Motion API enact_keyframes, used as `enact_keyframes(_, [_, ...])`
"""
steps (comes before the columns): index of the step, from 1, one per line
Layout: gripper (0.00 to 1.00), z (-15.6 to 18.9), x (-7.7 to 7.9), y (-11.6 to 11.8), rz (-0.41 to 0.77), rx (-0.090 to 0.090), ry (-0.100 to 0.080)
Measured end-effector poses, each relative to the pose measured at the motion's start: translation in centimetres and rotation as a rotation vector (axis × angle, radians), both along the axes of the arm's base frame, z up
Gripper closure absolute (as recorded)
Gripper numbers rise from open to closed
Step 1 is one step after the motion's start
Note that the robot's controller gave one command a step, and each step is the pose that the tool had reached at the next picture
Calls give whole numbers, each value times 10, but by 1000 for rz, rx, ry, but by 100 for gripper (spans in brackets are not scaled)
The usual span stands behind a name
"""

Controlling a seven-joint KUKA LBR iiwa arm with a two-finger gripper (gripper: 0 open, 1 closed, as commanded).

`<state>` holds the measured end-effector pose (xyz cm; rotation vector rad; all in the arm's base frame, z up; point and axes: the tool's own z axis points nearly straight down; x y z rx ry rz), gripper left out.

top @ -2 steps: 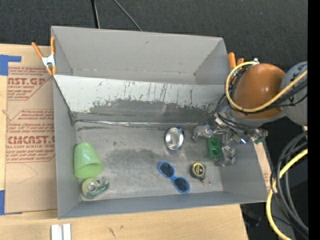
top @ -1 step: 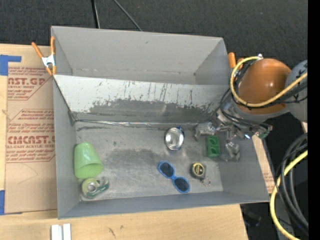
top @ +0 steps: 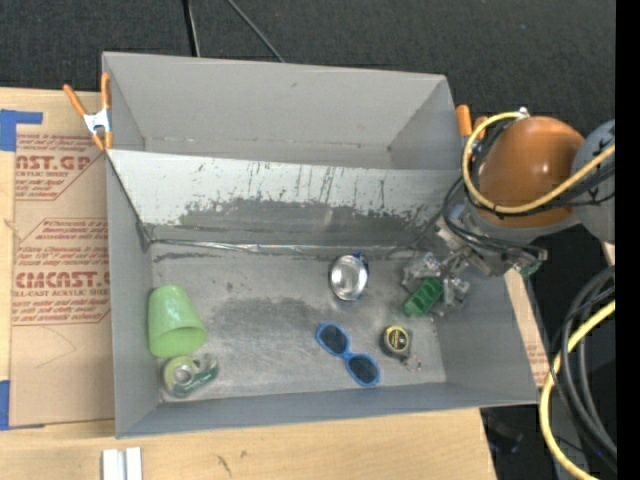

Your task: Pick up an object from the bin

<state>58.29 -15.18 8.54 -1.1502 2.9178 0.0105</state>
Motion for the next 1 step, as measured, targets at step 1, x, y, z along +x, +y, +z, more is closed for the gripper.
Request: enact_keyframes(1, [100, 126, -34, 18, 0, -9, -7])
